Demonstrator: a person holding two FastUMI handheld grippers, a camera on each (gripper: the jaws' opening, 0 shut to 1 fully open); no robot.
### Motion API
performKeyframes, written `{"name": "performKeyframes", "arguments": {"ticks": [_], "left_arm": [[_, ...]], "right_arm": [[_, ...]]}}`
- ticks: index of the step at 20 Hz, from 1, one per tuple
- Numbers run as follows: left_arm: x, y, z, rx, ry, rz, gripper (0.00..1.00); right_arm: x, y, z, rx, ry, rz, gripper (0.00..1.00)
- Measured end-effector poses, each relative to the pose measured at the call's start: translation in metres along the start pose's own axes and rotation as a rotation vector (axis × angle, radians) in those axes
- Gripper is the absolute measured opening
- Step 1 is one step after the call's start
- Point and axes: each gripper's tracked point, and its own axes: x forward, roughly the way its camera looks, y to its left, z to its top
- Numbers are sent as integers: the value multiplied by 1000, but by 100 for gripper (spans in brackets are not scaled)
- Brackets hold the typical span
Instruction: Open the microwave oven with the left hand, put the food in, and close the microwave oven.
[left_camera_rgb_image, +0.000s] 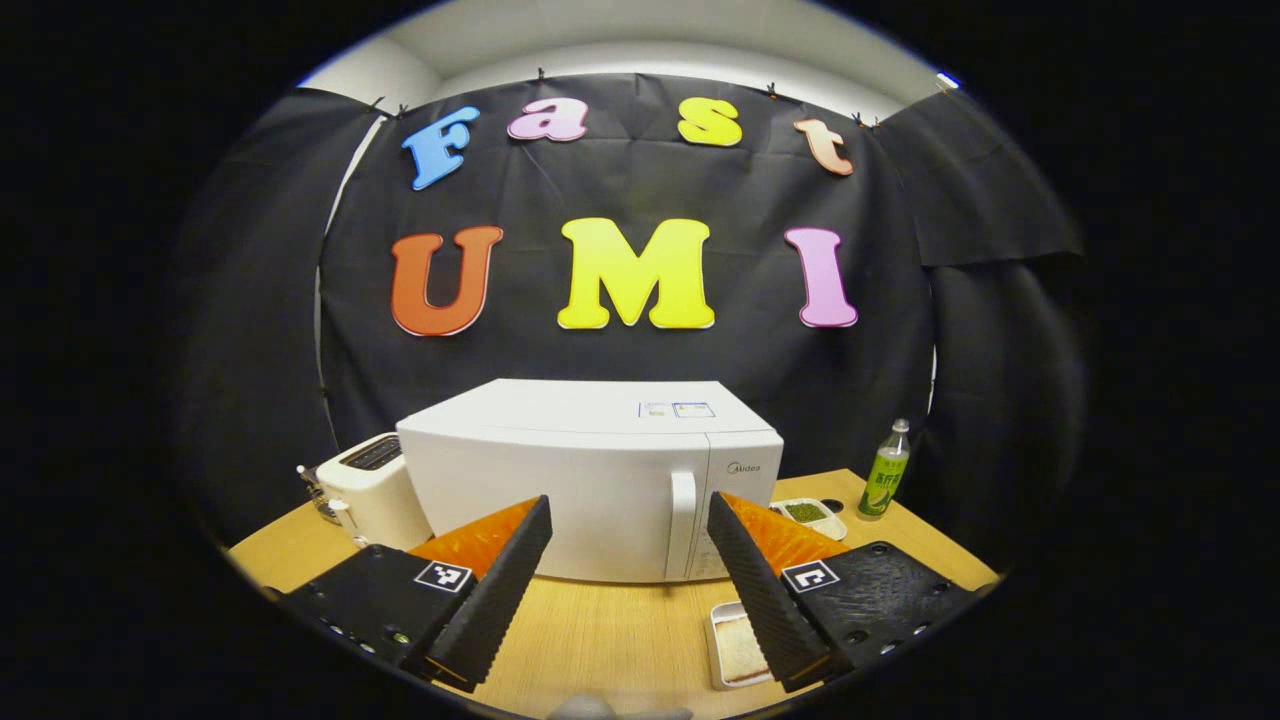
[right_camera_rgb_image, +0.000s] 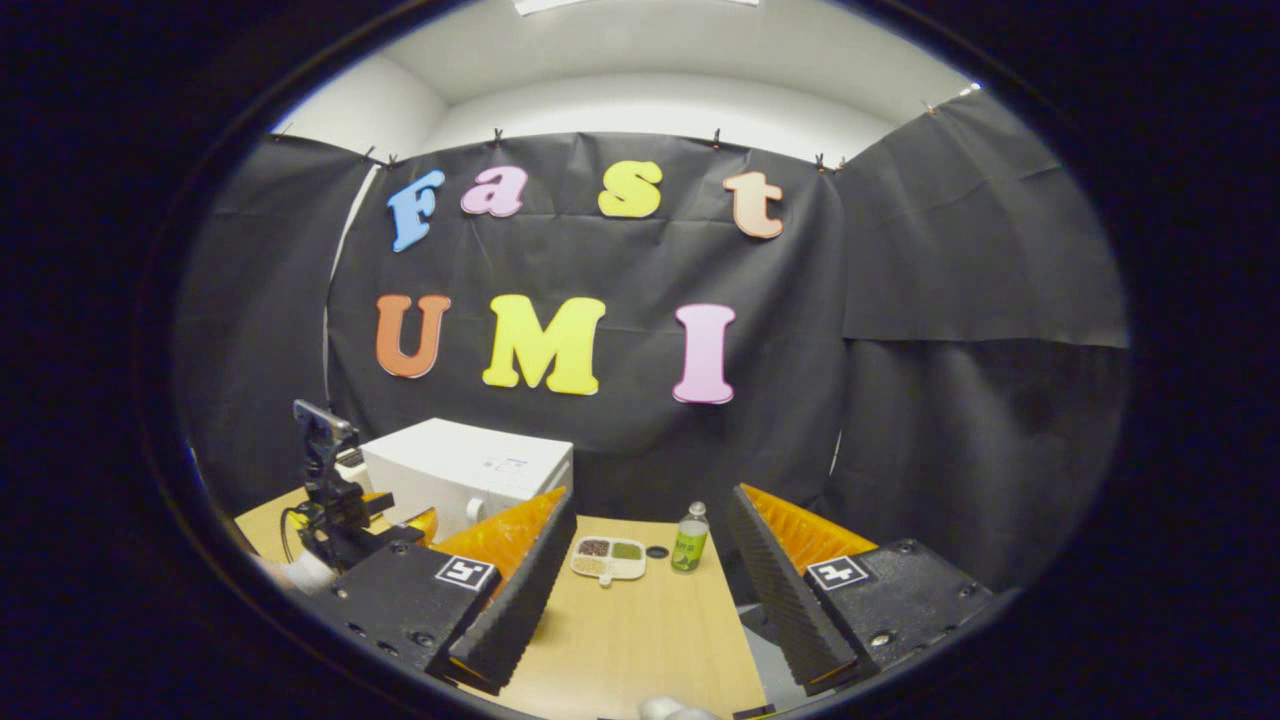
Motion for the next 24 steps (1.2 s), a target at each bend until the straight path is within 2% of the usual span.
{"name": "performKeyframes", "arguments": {"ticks": [1, 2, 3, 5, 6, 7, 8, 9, 10, 11, 12, 13, 14, 16, 18, 19, 23, 24], "left_arm": [[21, -7, -15, 7, 24, -11, 97], [39, -13, -26, 12, 32, -20, 87], [57, -18, -42, 16, 60, -25, 96], [82, -27, -60, 25, 83, -46, 93], [92, -29, -64, 25, 82, -51, 80], [100, -29, -65, 27, 78, -50, 72], [105, -30, -65, 25, 75, -55, 66], [108, -35, -60, 20, 52, -76, 67], [102, -35, -54, 10, 43, -80, 64], [105, -38, -57, -8, 44, -93, 38], [110, -43, -58, -21, 43, -106, 43], [111, -43, -57, -17, 40, -109, 15], [113, -42, -57, -18, 44, -111, 24], [108, -42, -57, -58, 53, -114, 19], [107, -41, -56, -80, 69, -113, 0], [104, -41, -56, -81, 73, -115, 4], [86, -38, -61, -68, 85, -135, 4], [74, -36, -60, -57, 66, -144, 0]], "right_arm": [[-1, -2, -4, -1, 18, -16, 98], [-1, -4, -7, 3, 30, -28, 99], [0, -6, -8, 11, 42, -44, 99], [3, -14, -13, 12, 61, -76, 98], [6, -18, -17, 9, 72, -86, 98], [7, -20, -19, 5, 83, -93, 98], [8, -21, -21, -1, 92, -95, 99], [11, -22, -21, -7, 98, -97, 99], [14, -23, -21, -8, 103, -101, 99], [17, -22, -22, -5, 109, -96, 92], [19, -19, -22, -5, 115, -89, 92], [20, -16, -23, -7, 122, -79, 92], [22, -13, -23, -11, 127, -68, 92], [24, -7, -19, -11, 122, -52, 92], [24, 0, -16, -21, 115, -31, 92], [24, 2, -14, -24, 105, -23, 92], [20, 9, -12, -45, 92, 1, 92], [19, 12, -13, -52, 91, 8, 99]]}}
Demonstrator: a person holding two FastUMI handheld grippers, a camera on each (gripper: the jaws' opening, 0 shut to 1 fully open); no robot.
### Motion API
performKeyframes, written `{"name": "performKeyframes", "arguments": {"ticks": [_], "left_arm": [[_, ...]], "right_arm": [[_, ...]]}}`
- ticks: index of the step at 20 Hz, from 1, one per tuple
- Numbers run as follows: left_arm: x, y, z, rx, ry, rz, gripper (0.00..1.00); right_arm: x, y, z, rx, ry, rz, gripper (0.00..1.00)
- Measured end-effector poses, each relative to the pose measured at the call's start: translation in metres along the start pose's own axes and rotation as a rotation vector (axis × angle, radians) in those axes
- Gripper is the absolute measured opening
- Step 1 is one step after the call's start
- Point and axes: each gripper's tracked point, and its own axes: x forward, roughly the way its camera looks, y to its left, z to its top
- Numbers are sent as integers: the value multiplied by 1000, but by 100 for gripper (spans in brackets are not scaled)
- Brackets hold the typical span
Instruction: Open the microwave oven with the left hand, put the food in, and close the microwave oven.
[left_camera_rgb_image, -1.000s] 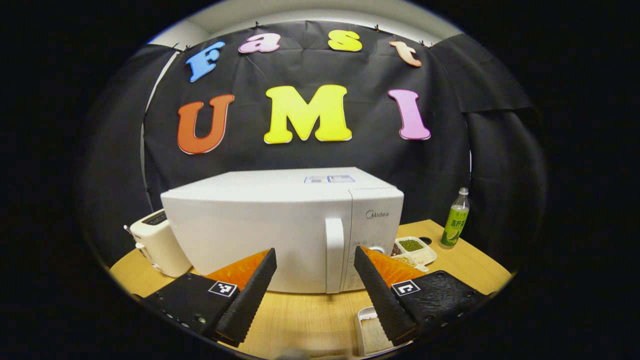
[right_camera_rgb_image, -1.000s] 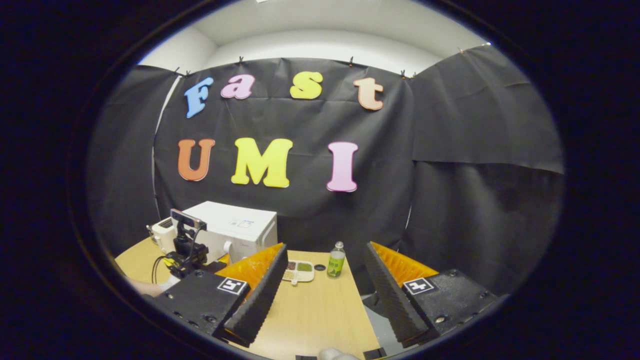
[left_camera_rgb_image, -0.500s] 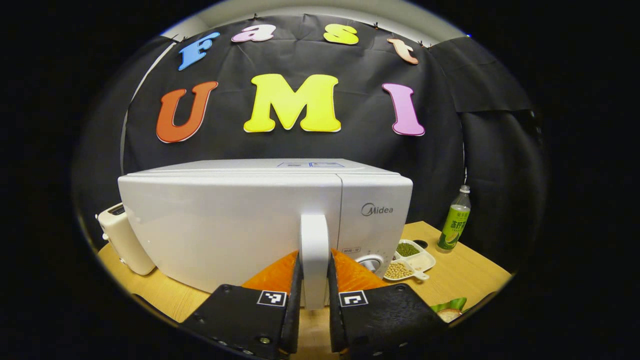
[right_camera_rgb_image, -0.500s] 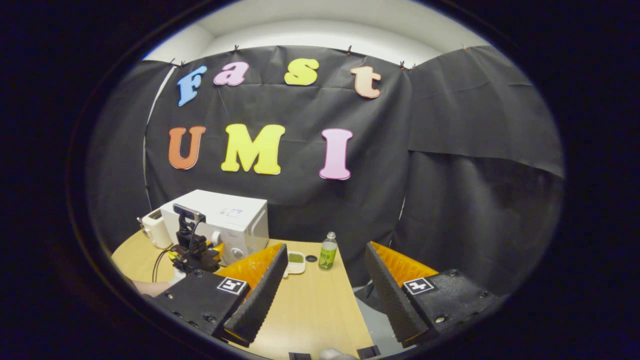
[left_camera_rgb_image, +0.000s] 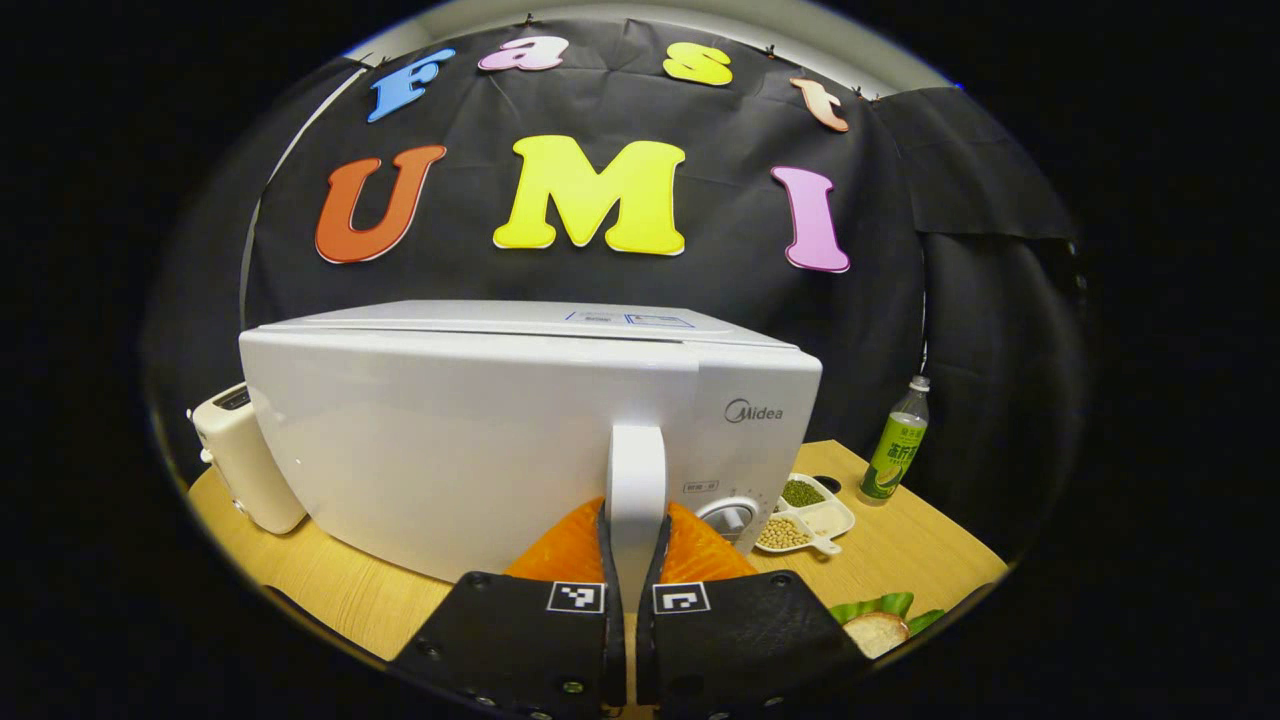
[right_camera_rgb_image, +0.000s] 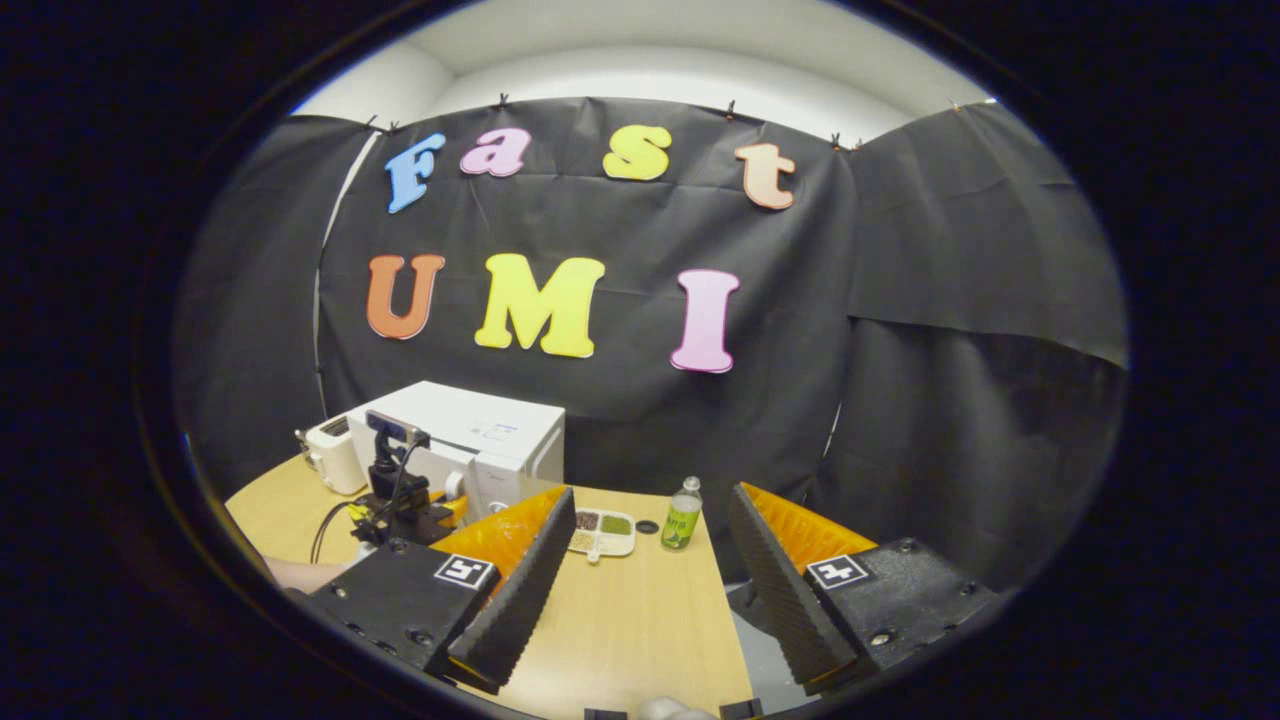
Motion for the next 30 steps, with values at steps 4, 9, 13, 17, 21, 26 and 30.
{"name": "performKeyframes", "arguments": {"ticks": [4, 9, 13, 17, 21, 26, 30], "left_arm": [[-57, 11, -14, 11, 12, -12, 3], [-116, 41, -24, 49, 19, 42, 18], [-140, 77, -27, 30, 38, 113, 64], [-164, 96, -27, 14, 47, 141, 90], [-190, 119, -28, 25, 47, 182, 98], [-238, 164, -34, 53, 61, 263, 97], [-273, 215, -38, 59, 80, 347, 97]], "right_arm": [[-4, 18, -5, 8, -9, 51, 99], [-11, 33, -13, 25, -4, 102, 99], [-19, 40, -14, 33, -9, 128, 92], [-27, 50, -15, 42, -13, 150, 92], [-35, 66, -16, 35, -16, 184, 92], [-39, 88, -24, 40, -2, 228, 92], [-35, 102, -38, 28, 22, 243, 99]]}}
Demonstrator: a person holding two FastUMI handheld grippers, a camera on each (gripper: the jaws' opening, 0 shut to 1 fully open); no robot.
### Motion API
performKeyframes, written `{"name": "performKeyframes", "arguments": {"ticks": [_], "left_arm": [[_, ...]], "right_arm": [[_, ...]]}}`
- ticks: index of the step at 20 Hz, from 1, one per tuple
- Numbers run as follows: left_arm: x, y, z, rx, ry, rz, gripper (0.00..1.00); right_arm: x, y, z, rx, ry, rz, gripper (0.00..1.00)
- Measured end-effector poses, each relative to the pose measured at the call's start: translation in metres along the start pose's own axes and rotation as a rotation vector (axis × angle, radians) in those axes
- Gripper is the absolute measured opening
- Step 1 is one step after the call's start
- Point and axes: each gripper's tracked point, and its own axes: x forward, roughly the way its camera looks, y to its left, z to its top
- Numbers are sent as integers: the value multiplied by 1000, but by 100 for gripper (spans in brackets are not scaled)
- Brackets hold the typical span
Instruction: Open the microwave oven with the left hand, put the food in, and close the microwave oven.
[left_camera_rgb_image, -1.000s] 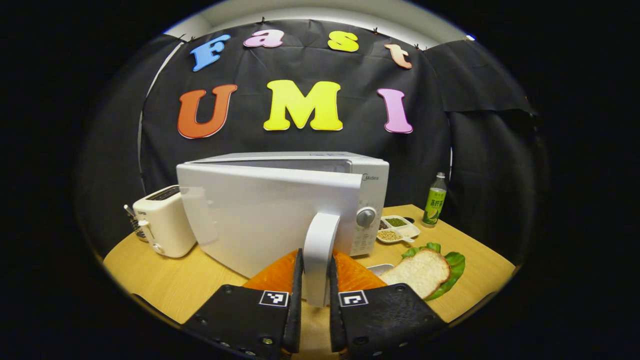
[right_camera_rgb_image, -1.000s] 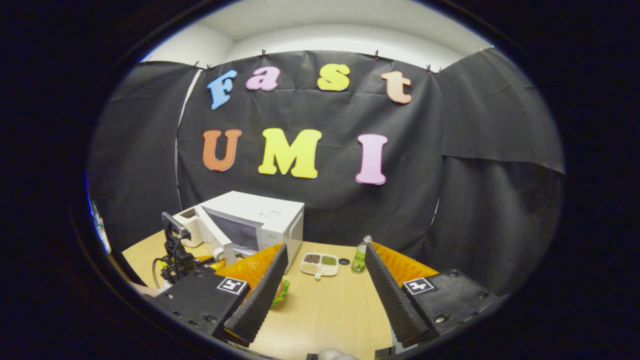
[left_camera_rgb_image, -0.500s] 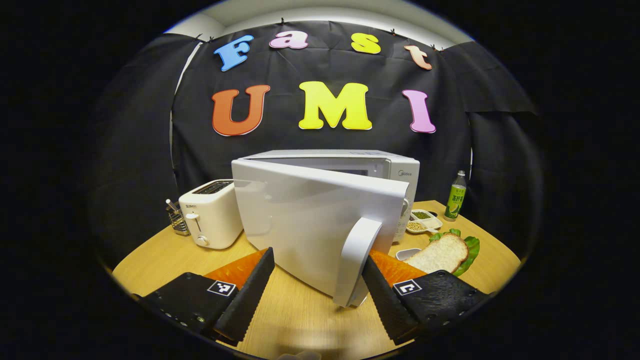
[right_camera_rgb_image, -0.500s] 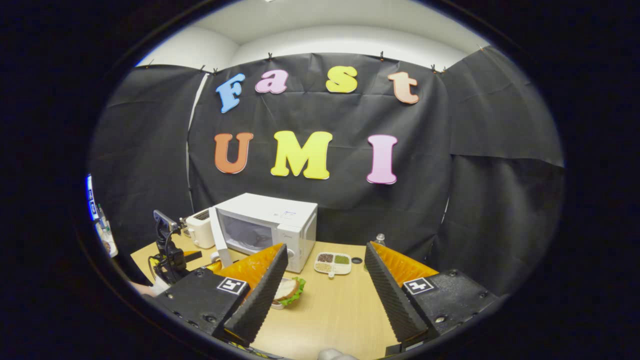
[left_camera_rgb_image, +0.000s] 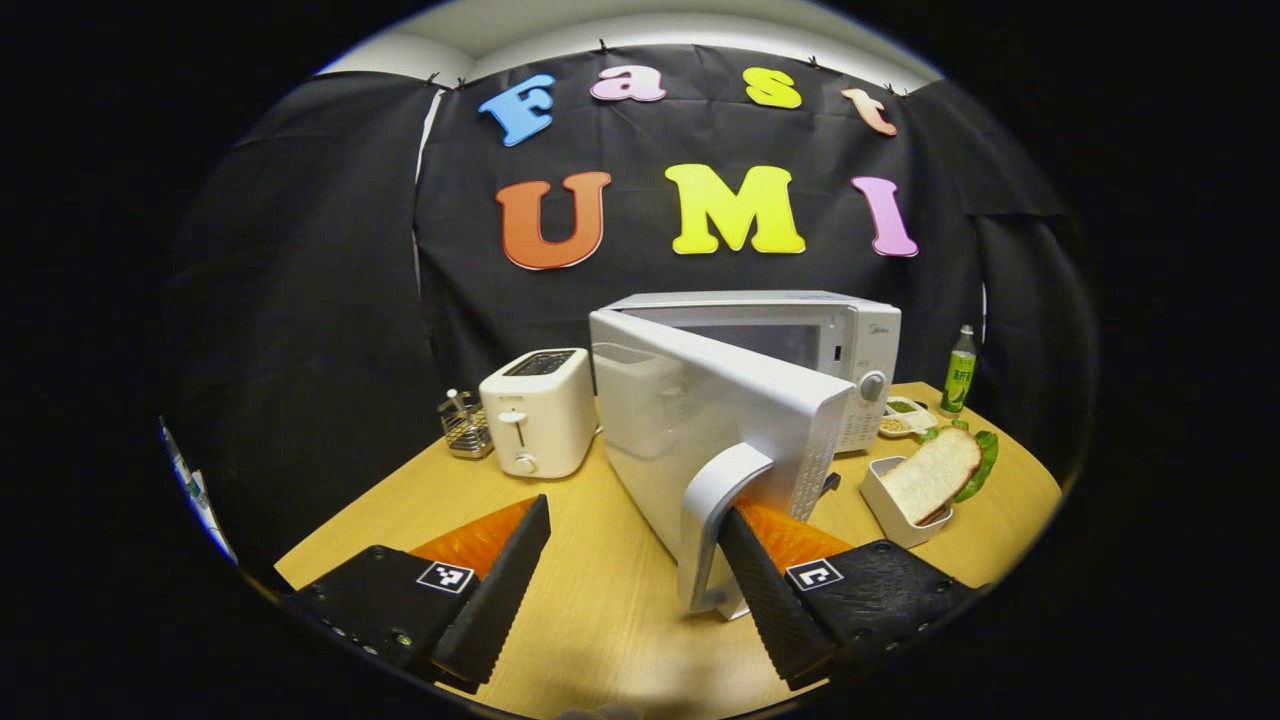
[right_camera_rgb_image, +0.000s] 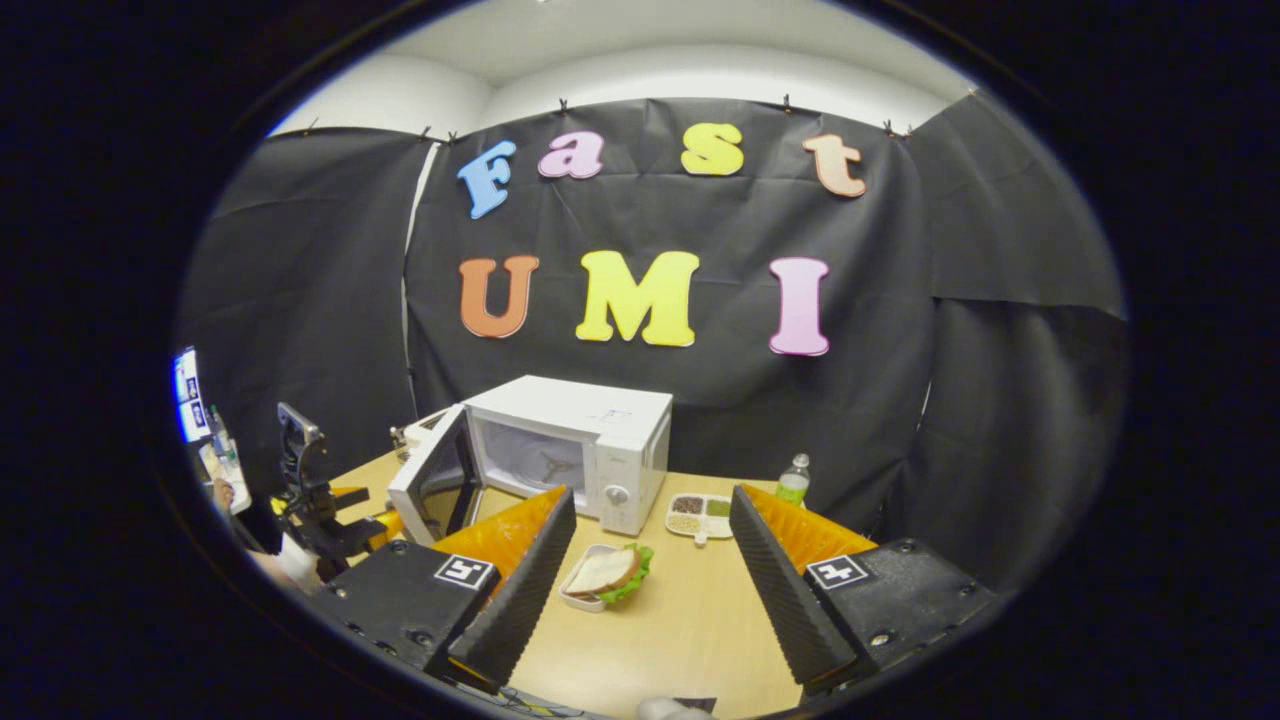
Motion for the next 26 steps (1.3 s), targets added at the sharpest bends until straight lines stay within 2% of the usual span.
{"name": "performKeyframes", "arguments": {"ticks": [1, 2, 3, 5, 6, 7, 8, 12, 15, 17, 21, 22, 23, 24, 25, 26], "left_arm": [[-4, 12, -2, -7, 2, 10, 96], [-5, 24, -5, -21, 9, 17, 96], [-7, 34, -8, -38, 19, 18, 98], [-10, 46, -11, -58, 35, 12, 98], [-12, 51, -12, -58, 37, 8, 98], [-16, 55, -13, -43, 35, 8, 98], [-20, 62, -13, -20, 26, 16, 98], [-32, 104, -29, 14, 55, 93, 97], [-49, 118, -33, -14, 63, 110, 97], [-61, 113, -27, -37, 48, 98, 97], [-85, 75, 1, -82, -5, 30, 97], [-89, 61, 11, -89, -20, 10, 98], [-92, 48, 20, -91, -32, -10, 98], [-95, 36, 28, -83, -41, -20, 98], [-98, 25, 37, -75, -50, -22, 98], [-101, 16, 45, -76, -56, -25, 97]], "right_arm": [[2, 3, -4, -5, 8, 2, 92], [5, 6, -8, -4, 15, 6, 92], [7, 10, -13, 0, 23, 10, 99], [15, 16, -25, 12, 52, 18, 99], [19, 18, -33, 24, 70, 24, 92], [23, 20, -39, 34, 88, 32, 92], [27, 22, -45, 41, 103, 39, 99], [52, 23, -62, 31, 136, 54, 99], [80, 18, -92, 41, 208, 81, 99], [102, 15, -116, 94, 273, 107, 99], [141, 15, -167, 224, 437, 165, 99], [152, 16, -177, 260, 471, 186, 92], [163, 15, -185, 293, 497, 198, 96], [173, 13, -191, 322, 525, 204, 84], [183, 13, -199, 352, 553, 215, 94], [192, 14, -207, 384, 582, 230, 83]]}}
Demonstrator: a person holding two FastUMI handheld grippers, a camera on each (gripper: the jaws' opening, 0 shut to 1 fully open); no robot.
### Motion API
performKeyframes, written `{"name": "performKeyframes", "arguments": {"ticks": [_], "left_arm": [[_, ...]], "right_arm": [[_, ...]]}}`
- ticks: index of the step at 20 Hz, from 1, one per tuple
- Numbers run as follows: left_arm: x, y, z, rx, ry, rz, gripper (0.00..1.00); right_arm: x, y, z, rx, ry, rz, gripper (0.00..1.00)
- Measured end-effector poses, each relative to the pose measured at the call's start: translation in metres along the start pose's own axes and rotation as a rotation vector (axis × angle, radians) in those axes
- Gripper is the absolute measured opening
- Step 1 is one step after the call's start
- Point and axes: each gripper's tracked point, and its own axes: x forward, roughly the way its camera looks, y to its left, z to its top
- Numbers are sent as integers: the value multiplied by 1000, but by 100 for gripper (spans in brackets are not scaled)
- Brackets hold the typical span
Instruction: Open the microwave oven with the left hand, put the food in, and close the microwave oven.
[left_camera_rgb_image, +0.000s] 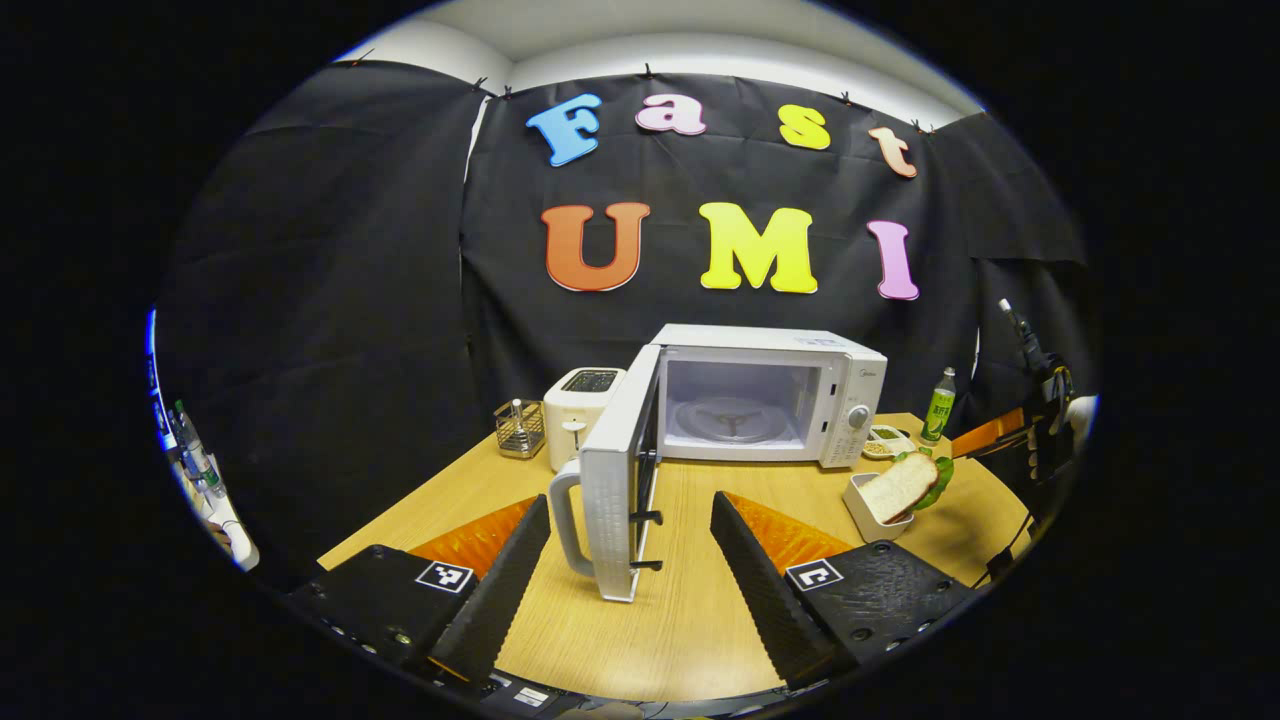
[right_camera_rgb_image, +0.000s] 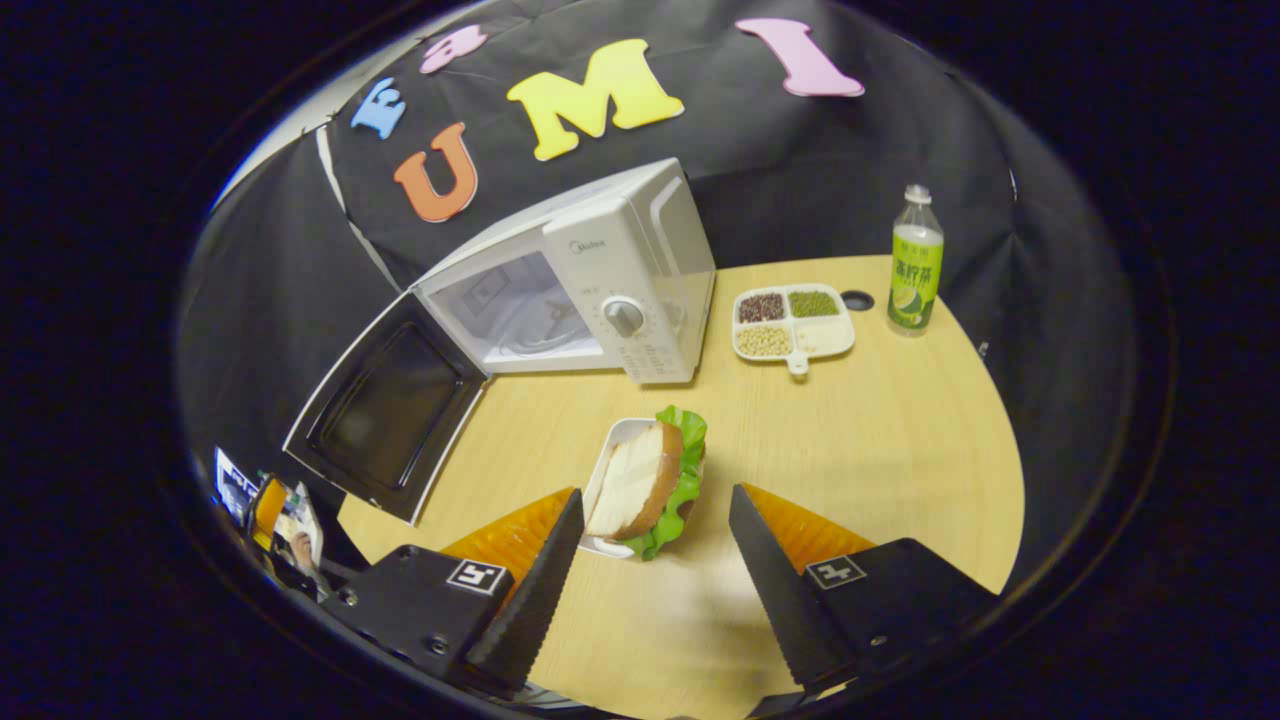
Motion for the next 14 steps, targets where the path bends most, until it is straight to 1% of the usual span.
{"name": "performKeyframes", "arguments": {"ticks": [1, 3, 5, 6, 7, 8, 9, 10, 11, 12, 13, 14], "left_arm": [[-2, -13, 6, -8, -6, -5, 98], [-8, -37, 17, -17, -12, -8, 98], [-9, -57, 23, -1, -6, 10, 97], [-10, -66, 25, 2, -3, 19, 97], [-10, -73, 26, 5, 0, 30, 98], [-10, -81, 27, 5, 5, 42, 97], [-12, -88, 27, 1, 12, 54, 97], [-12, -95, 28, -4, 13, 60, 97], [-12, -100, 27, -7, 20, 65, 96], [-13, -102, 27, -3, 24, 71, 96], [-14, -105, 29, 1, 24, 74, 97], [-15, -106, 30, 7, 26, 75, 97]], "right_arm": [[10, -3, -3, 30, 35, 20, 83], [30, -5, -6, 104, 112, 75, 80], [43, -4, -7, 190, 182, 129, 74], [47, -1, -8, 248, 216, 169, 81], [49, 3, -6, 305, 246, 204, 67], [53, 3, -6, 355, 271, 218, 69], [53, 4, -7, 396, 296, 233, 64], [53, 3, -6, 421, 310, 237, 42], [53, 1, -6, 430, 320, 235, 35], [52, 1, -5, 432, 323, 236, 41], [52, 3, -5, 424, 326, 243, 31], [50, 3, -3, 410, 326, 246, 29]]}}
